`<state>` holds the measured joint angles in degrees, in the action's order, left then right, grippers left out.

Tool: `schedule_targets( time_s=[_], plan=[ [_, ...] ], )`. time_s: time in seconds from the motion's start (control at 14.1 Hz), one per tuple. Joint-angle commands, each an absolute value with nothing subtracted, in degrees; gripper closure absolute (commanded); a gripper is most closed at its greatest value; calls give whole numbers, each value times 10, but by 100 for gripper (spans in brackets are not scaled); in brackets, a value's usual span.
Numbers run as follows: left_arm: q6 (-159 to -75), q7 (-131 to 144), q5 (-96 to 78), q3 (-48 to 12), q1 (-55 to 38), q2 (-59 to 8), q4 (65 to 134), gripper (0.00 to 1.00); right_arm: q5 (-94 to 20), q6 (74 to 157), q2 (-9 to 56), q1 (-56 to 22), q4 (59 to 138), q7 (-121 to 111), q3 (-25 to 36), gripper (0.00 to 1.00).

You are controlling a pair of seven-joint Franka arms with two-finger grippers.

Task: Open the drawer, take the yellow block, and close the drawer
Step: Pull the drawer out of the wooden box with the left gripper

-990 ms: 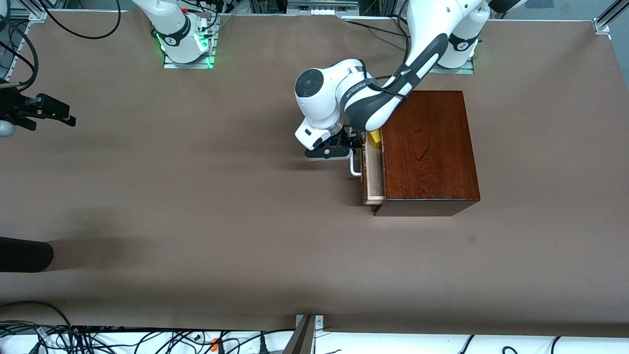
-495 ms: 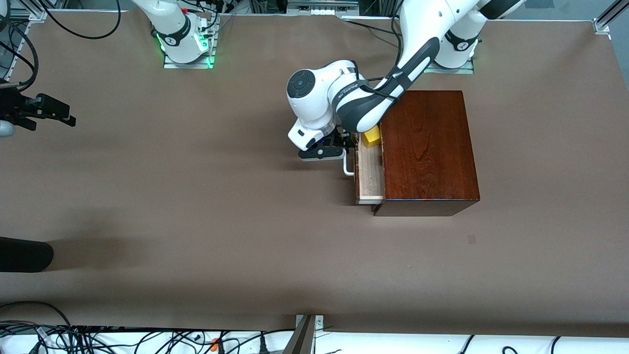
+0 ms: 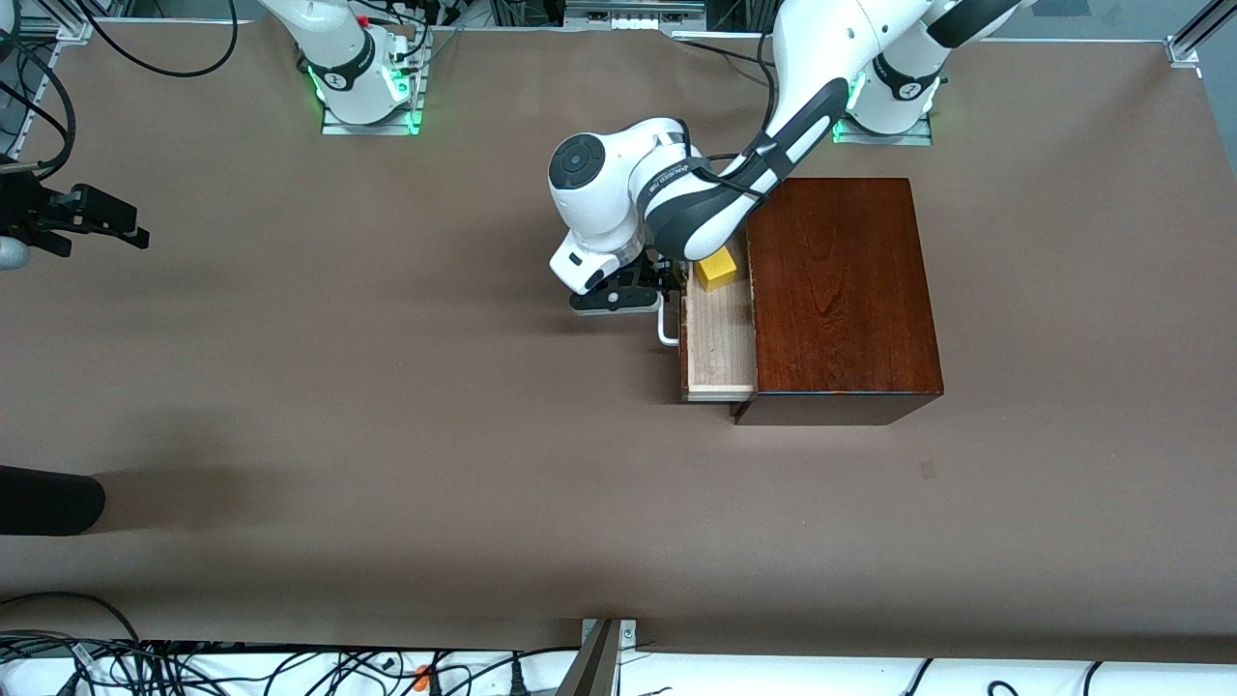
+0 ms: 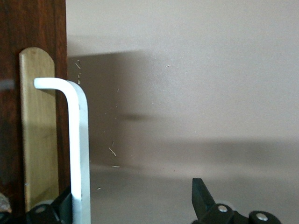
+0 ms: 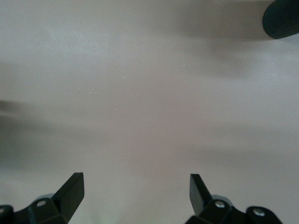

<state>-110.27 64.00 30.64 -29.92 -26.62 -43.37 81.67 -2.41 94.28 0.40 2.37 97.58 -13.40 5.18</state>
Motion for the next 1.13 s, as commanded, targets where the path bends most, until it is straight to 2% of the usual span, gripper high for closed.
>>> schedule_targets(
  time_s=[0.0, 0.64, 1.06],
  plan=[
    [-1115, 646, 295, -302, -294, -467, 758, 0, -24, 947, -7, 29, 985, -142, 48, 0],
    [-1115, 650, 295, -302, -326, -507, 695, 0, -24, 947, -7, 29, 985, -142, 48, 0],
    [-1114, 645, 292, -304, -321, -495, 683, 0, -24, 947, -7, 29, 984, -142, 48, 0]
  ],
)
